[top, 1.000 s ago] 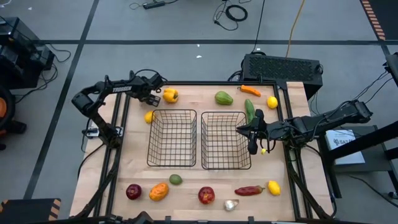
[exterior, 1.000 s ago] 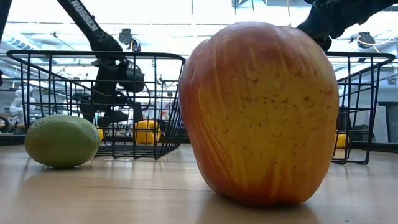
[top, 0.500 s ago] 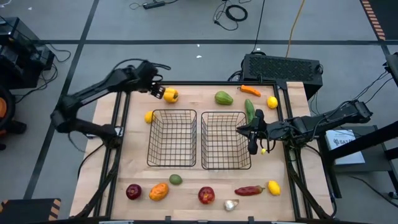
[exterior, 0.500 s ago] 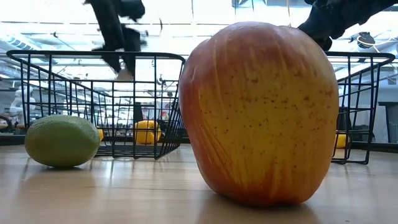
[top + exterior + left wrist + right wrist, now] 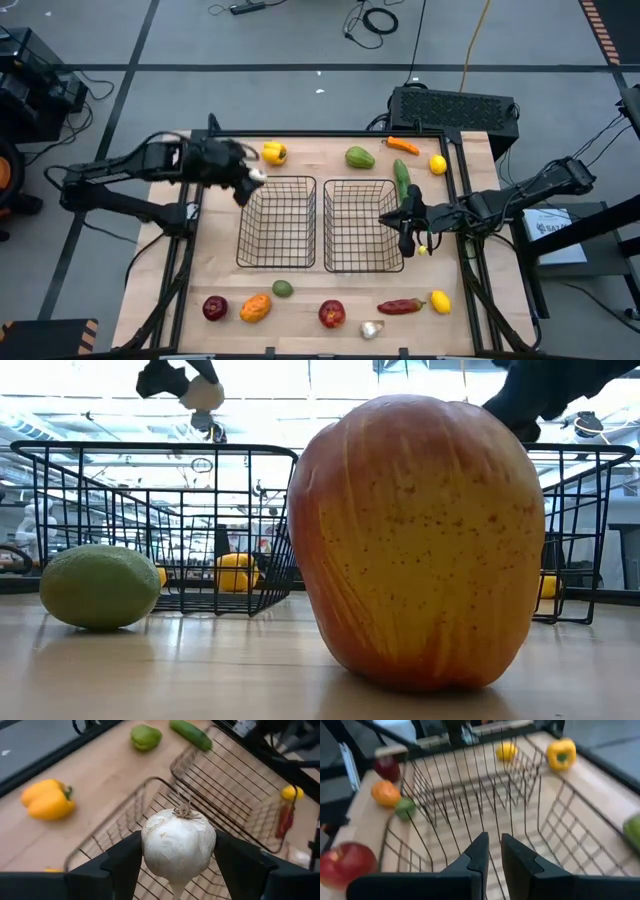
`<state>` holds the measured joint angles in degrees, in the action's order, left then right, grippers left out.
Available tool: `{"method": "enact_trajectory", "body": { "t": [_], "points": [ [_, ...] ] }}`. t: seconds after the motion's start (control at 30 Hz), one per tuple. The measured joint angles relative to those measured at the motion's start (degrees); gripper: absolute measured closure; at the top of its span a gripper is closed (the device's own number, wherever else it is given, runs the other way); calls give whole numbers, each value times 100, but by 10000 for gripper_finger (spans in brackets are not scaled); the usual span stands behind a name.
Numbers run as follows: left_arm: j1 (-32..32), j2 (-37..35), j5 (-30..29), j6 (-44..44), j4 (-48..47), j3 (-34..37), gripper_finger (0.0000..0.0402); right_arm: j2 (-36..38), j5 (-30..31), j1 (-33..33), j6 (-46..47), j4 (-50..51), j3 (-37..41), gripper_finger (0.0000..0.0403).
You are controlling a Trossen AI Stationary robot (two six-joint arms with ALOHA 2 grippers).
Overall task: Sort produce into baskets
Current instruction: Put the top white garlic into the left black wire basket
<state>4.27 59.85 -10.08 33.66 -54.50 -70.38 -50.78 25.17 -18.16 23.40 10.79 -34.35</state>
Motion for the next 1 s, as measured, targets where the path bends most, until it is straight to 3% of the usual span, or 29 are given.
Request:
{"method": "enact_trajectory", "body": {
  "t": [0.17,0.37,0.57,0.83,1.0],
  "points": [
    [-793,442,-803,382,9,219,160,1,4,5,-394,-796,0,360],
    [-1159,1213,-1162,639,-35,627,160,1,6,5,-695,-1336,-7,360],
    [-1125,1945,-1466,655,-85,887,160,1,6,5,-657,-1307,-7,360],
    [-871,2768,-1808,781,-238,897,160,-3,-20,-158,97,-831,-7,360],
    [-735,2994,-1889,807,-244,900,137,-3,-851,-549,777,-819,-7,360]
  ]
}}
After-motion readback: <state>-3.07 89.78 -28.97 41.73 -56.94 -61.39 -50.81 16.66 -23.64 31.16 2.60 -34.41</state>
